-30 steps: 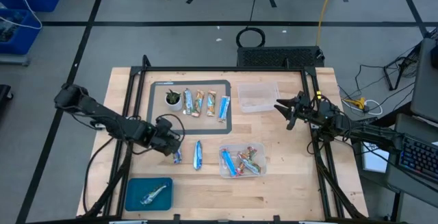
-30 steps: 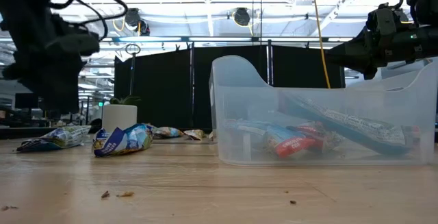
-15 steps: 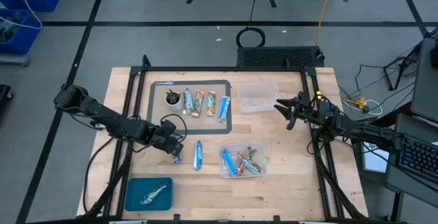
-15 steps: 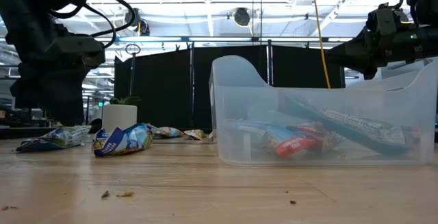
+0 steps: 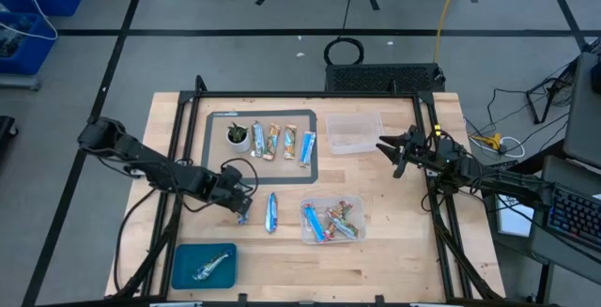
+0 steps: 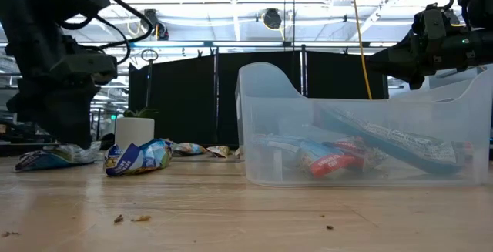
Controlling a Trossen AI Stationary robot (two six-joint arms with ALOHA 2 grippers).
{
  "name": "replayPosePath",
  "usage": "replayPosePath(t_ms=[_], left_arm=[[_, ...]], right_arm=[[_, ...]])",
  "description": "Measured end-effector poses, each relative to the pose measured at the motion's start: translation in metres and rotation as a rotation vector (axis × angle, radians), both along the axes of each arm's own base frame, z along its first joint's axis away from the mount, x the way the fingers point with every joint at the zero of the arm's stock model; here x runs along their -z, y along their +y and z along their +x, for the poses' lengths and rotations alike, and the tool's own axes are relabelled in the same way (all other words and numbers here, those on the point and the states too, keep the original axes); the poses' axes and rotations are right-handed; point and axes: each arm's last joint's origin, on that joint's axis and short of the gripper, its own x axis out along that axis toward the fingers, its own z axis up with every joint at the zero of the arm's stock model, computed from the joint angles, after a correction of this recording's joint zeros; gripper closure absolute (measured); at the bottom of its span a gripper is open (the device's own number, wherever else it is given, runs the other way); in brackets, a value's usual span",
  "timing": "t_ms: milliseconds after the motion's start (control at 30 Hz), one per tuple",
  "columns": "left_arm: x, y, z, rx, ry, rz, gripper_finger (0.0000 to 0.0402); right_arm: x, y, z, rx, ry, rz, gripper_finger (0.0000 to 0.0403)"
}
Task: Pick and place Granola Bars by type
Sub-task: Put the middle blue granola bar into the blue bin
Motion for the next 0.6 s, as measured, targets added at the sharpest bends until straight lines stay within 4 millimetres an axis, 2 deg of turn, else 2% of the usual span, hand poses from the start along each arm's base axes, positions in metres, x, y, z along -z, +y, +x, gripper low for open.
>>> replayPosePath(t_ms=[233,333,600], left_arm=[[0.0027,-0.0004,-0.0001,0.004,0.024,-0.006,0.0259],[0.0029,-0.0012,-0.0003,0.019,0.035,-0.03,0.0272],[0.0028,-0.0019,-0.0004,0.059,0.045,-0.04,0.0372]], right_arm=[[-0.001,0.0,0.0,0.0,-0.01,-0.003,0.0273],[-0.0013,0.0,0.0,0.0,-0.013,-0.003,0.0273],[-0.0015,0.0,0.0,0.0,-0.014,-0.004,0.0273]])
